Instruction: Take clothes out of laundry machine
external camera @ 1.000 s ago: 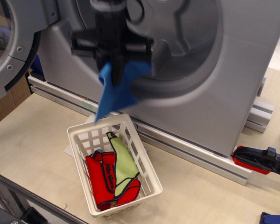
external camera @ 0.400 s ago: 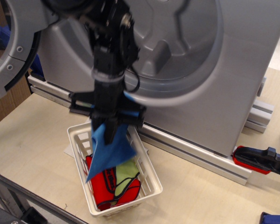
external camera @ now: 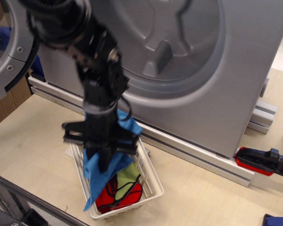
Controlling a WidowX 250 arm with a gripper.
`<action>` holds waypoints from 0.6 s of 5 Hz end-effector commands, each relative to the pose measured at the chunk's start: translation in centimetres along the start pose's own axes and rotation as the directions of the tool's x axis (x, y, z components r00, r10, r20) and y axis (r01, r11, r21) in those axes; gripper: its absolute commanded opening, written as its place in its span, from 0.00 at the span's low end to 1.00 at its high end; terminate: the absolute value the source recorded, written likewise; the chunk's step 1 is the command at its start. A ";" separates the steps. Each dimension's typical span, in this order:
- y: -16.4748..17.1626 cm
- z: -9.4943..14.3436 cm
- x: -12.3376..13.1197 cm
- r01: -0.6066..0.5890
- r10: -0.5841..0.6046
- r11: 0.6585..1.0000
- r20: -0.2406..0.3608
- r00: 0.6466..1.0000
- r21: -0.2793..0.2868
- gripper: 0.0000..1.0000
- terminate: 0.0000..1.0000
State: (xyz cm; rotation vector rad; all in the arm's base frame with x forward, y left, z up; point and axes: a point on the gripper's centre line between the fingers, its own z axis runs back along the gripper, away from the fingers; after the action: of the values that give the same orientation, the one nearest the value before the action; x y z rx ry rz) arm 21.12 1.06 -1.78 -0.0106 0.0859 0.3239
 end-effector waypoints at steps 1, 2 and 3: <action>-1.4 -0.5 1.5 -0.011 0.019 0.996 0.098 0.995 -0.083 0.00 0.00; -1.1 0.1 1.1 -0.076 0.084 0.993 0.082 0.993 -0.091 1.00 0.00; -0.9 1.3 0.8 -0.080 0.087 0.993 0.088 0.992 -0.082 1.00 0.00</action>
State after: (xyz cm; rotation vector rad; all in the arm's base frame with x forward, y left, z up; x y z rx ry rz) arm 21.42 0.32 -2.48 -0.0622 0.0274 0.4147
